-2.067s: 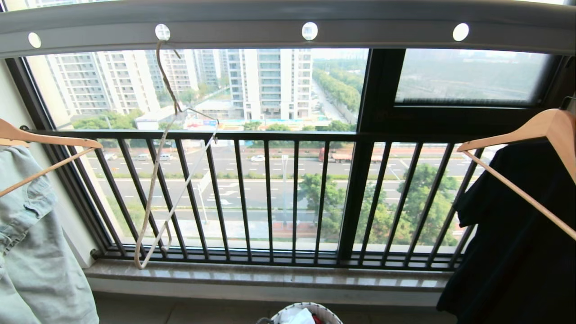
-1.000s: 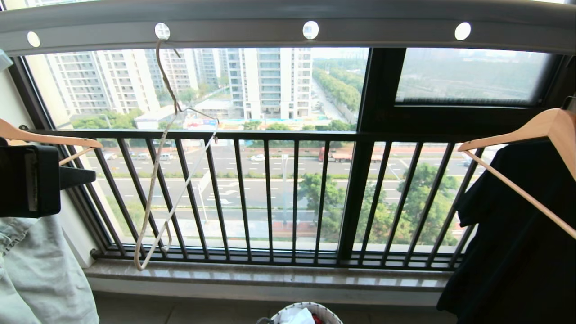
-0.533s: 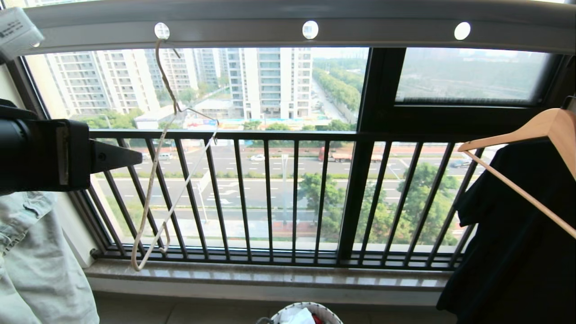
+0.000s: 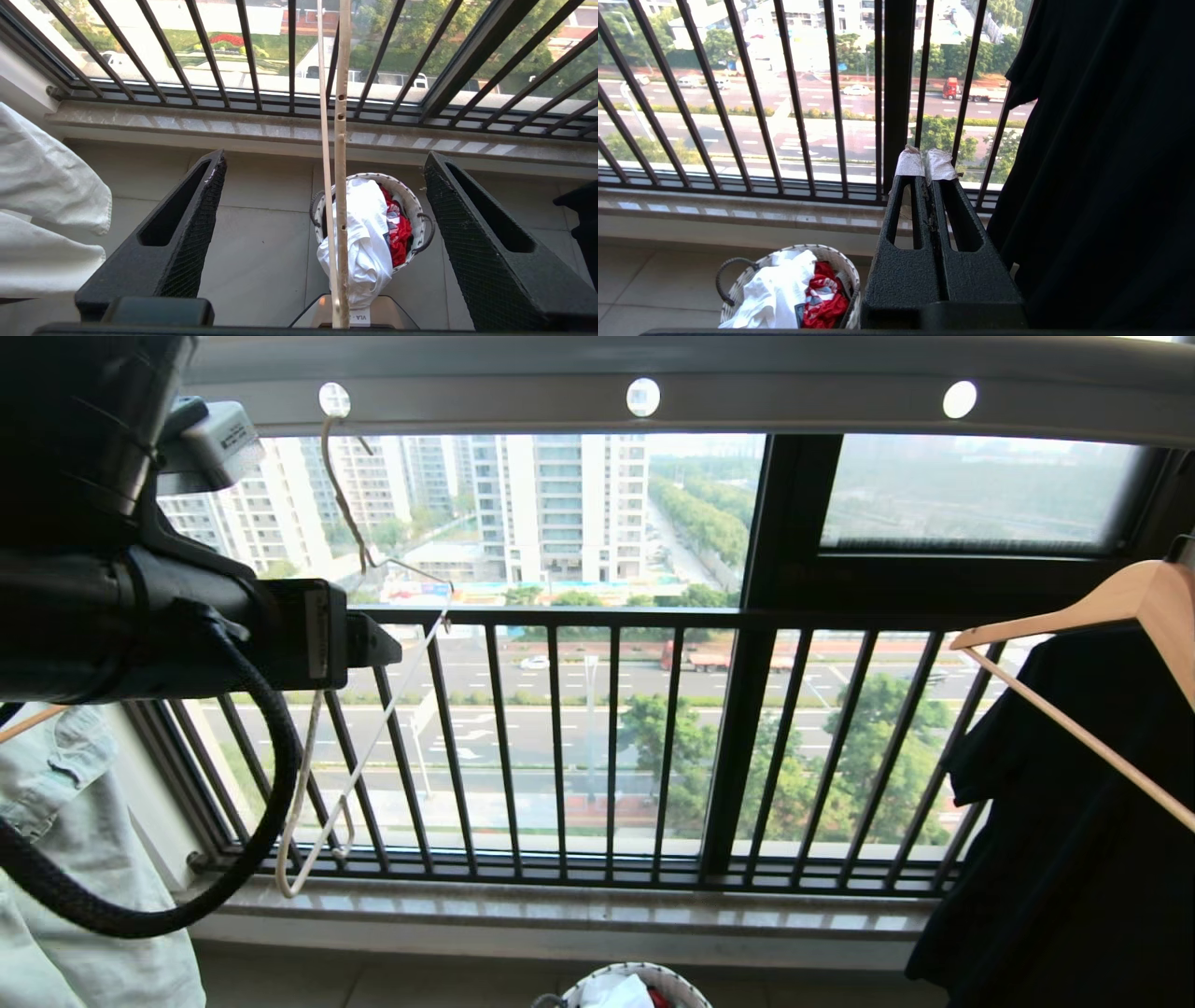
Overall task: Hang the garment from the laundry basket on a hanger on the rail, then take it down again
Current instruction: Pick up the clothes rack on the clothesline
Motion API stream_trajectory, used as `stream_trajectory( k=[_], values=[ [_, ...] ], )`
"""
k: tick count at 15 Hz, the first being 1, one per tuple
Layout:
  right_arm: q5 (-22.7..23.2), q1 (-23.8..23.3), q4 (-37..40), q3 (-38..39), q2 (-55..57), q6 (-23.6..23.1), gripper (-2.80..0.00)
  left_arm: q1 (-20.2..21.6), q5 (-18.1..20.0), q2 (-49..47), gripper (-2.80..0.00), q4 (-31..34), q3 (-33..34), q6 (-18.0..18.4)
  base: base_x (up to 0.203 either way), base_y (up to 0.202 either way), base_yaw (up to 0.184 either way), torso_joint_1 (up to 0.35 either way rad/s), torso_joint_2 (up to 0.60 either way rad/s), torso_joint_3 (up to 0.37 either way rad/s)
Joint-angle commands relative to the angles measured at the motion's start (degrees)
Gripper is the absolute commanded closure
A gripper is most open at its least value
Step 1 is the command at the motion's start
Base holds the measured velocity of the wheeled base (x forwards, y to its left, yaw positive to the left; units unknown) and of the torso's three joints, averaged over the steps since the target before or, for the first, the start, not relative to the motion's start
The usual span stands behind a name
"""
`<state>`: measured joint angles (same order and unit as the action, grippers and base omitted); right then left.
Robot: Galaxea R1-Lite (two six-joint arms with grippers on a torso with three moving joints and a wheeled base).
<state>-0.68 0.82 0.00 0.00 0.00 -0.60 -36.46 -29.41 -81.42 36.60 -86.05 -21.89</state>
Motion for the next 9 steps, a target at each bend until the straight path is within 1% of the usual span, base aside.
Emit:
stream_trajectory(
  k=[1, 2, 4, 7, 9],
  values=[
    [0.0, 0.0, 0.0, 0.0, 0.0, 0.0, 0.00, 0.0, -0.7, -2.6, -2.80, 0.2, -0.1, -0.4, 0.000, 0.000, 0.000, 0.000, 0.00, 0.000],
    [0.0, 0.0, 0.0, 0.0, 0.0, 0.0, 0.00, 0.1, -0.9, -3.1, -2.80, 0.1, -0.1, -0.4, 0.000, 0.000, 0.000, 0.000, 0.00, 0.000],
    [0.0, 0.0, 0.0, 0.0, 0.0, 0.0, 0.00, 0.2, -2.4, -3.7, -2.80, 0.1, -0.1, -0.5, 0.000, 0.000, 0.000, 0.000, 0.00, 0.000],
    [0.0, 0.1, 0.0, 0.0, 0.0, 0.0, 0.00, 0.2, -2.7, -5.2, -2.80, -4.9, 0.3, -0.4, 0.000, 0.000, 0.000, 0.000, 0.00, 0.000],
    [0.0, 0.0, 0.0, 0.0, 0.0, 0.0, 0.00, 0.3, -3.2, -5.7, -2.80, -5.0, 0.2, -0.4, 0.000, 0.000, 0.000, 0.000, 0.00, 0.000]
  ],
)
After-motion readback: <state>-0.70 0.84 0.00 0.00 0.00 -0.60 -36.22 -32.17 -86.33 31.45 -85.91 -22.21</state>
